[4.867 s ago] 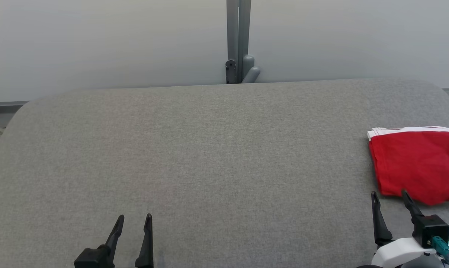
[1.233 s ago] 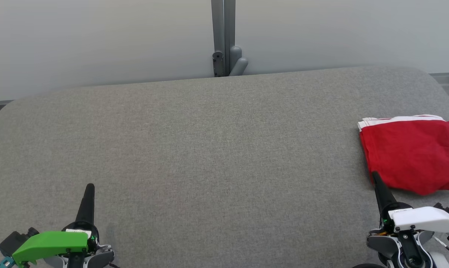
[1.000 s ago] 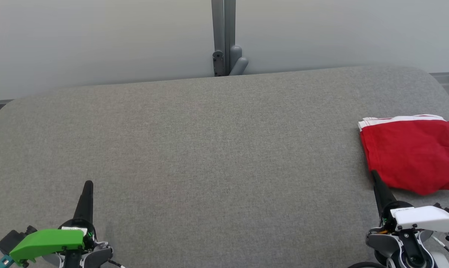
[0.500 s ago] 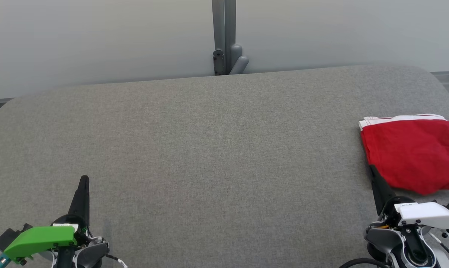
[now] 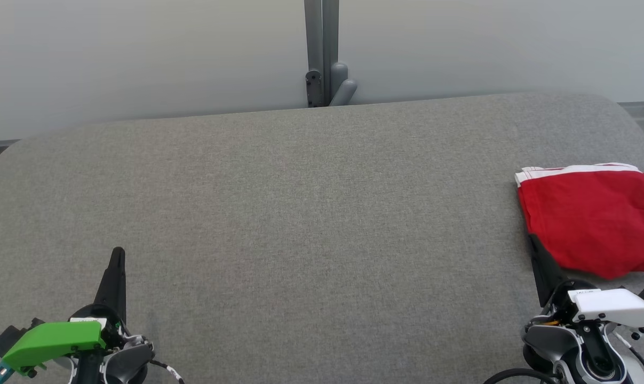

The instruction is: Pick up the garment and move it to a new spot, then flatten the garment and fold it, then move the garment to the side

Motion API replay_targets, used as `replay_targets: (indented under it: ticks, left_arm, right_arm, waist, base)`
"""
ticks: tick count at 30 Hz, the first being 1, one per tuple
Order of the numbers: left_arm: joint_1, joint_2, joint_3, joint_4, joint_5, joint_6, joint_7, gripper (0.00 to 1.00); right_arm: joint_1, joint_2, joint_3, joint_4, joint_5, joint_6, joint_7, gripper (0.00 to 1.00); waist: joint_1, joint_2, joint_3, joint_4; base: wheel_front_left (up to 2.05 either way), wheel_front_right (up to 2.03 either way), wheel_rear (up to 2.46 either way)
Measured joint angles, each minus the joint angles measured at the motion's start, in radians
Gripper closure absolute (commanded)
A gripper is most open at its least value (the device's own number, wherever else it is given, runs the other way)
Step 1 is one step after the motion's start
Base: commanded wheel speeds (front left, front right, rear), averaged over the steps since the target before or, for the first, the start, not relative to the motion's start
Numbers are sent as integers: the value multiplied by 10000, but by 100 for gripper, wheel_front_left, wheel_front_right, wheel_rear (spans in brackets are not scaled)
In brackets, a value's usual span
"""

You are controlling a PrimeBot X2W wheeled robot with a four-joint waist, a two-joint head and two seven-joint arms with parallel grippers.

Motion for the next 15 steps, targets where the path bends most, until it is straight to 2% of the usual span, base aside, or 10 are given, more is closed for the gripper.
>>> replay_targets:
  ticks: [15]
  left_arm:
    - [0,-35,44,0,6,-4,42,100]
  right_arm:
    - [-6,0,0,0,0,0,0,100]
  waist:
    - [0,0,0,0]
  base:
    - [0,0,0]
